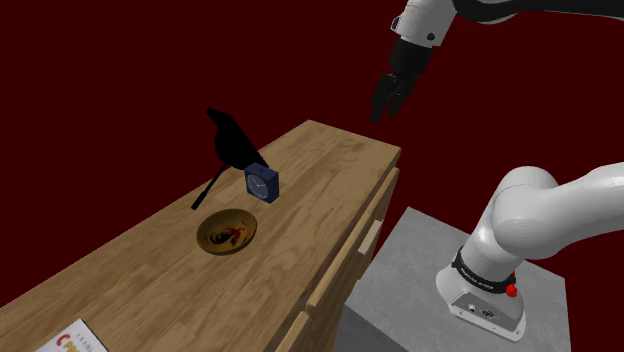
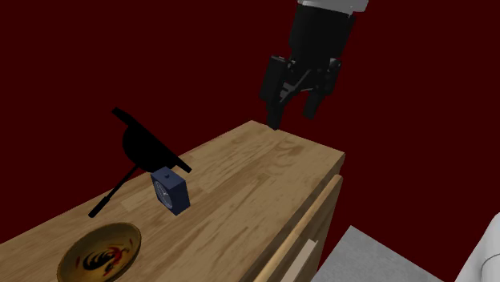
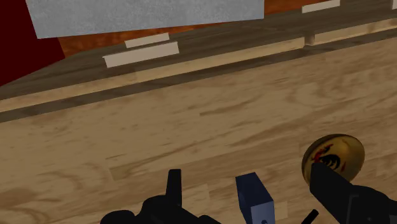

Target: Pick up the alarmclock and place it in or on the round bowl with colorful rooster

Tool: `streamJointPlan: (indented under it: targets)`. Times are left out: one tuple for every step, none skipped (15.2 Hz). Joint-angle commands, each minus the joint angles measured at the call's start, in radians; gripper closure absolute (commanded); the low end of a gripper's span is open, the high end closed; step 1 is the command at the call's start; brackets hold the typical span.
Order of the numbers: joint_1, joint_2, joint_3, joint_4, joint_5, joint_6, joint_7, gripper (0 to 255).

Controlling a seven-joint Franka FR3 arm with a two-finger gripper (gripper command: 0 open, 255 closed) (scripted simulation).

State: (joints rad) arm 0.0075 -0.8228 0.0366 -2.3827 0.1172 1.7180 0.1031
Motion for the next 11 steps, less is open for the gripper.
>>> streamJointPlan:
  targets:
    - [0.0, 0.0, 0.0, 0.0, 0.0, 0.0, 0.0, 0]
    - [0.001, 0.034, 0.011, 0.004, 0.003, 0.026, 0.008, 0]
    - [0.002, 0.069, 0.022, 0.009, 0.005, 0.052, 0.015, 0]
    - [0.003, 0.104, 0.033, 0.015, 0.006, 0.077, 0.023, 0]
    - [0.003, 0.14, 0.043, 0.023, 0.007, 0.101, 0.031, 0]
    - [0.003, 0.177, 0.054, 0.032, 0.007, 0.124, 0.039, 0]
    - [0.003, 0.214, 0.064, 0.043, 0.007, 0.147, 0.048, 0]
    - [0.003, 0.252, 0.075, 0.054, 0.006, 0.169, 0.057, 0]
    - [0.002, 0.29, 0.085, 0.067, 0.004, 0.189, 0.066, 0]
    - [0.002, 0.329, 0.095, 0.081, 0.001, 0.209, 0.075, 0]
    - [0.001, 0.368, 0.104, 0.097, -0.003, 0.228, 0.085, 0]
